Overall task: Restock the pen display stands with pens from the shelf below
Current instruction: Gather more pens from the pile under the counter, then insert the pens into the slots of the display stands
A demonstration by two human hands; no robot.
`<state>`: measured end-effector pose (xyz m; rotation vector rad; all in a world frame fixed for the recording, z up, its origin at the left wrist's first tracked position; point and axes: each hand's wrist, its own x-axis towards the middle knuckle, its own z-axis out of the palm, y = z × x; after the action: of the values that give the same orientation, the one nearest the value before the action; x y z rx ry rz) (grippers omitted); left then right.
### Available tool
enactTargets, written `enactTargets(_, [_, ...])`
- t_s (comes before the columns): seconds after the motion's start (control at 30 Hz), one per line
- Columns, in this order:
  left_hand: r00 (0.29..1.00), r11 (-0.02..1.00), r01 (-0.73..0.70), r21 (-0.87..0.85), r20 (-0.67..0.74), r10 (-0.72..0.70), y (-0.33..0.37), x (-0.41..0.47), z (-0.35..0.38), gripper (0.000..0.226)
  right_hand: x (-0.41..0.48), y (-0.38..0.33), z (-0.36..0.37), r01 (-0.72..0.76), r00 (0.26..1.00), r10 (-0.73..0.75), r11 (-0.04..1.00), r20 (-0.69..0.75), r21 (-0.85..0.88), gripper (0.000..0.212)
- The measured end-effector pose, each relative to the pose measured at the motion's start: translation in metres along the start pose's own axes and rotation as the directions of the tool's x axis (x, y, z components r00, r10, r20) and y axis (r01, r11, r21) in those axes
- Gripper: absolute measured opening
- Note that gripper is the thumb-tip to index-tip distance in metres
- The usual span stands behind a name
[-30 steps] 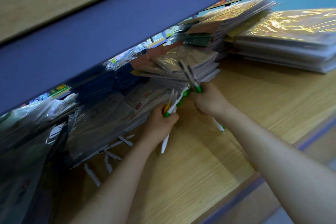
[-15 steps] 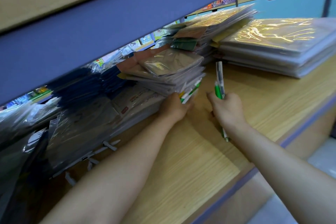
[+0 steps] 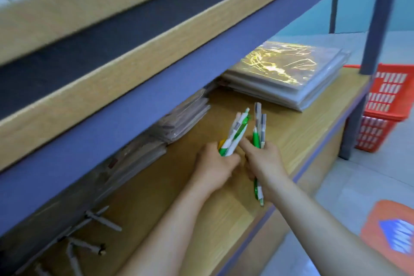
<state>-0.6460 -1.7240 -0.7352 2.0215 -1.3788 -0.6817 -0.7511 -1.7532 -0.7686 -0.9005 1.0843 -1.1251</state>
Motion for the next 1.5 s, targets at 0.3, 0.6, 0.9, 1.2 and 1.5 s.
enactTargets(0.3, [0.905,0.899,0.171,-0.404,0.424,0.018,0.106,-0.090,0.029,0.015,-0.083,-0.087,-0.090,-0.159,0.949,0.229,0.941,-0.215,0.299,0.029])
enactTargets(0.6, [0.781,0.813,0.297,-0.500,0.617,0.094,0.253,-0.189,-0.074,0.020,-0.174,-0.286,-0.104,-0.003,0.903,0.162,0.928,-0.398,0.372,0.021])
enactTargets(0.9, [0.954,0.728,0.173,-0.664,0.296,0.043,0.385,-0.181,-0.267,0.033,-0.241,-0.477,-0.007,-0.170,0.973,0.205,0.949,-0.109,0.265,0.020])
enactTargets(1.2, [0.969,0.666,0.163,-0.728,0.245,0.031,0.415,-0.163,-0.404,0.036,-0.267,-0.570,0.091,-0.353,0.863,0.326,0.936,0.385,-0.002,0.016])
enactTargets(1.5, [1.000,0.508,0.022,-0.861,0.018,-0.011,0.390,-0.146,-0.490,0.036,-0.261,-0.571,0.153,-0.411,0.769,0.272,0.903,0.579,0.122,0.024])
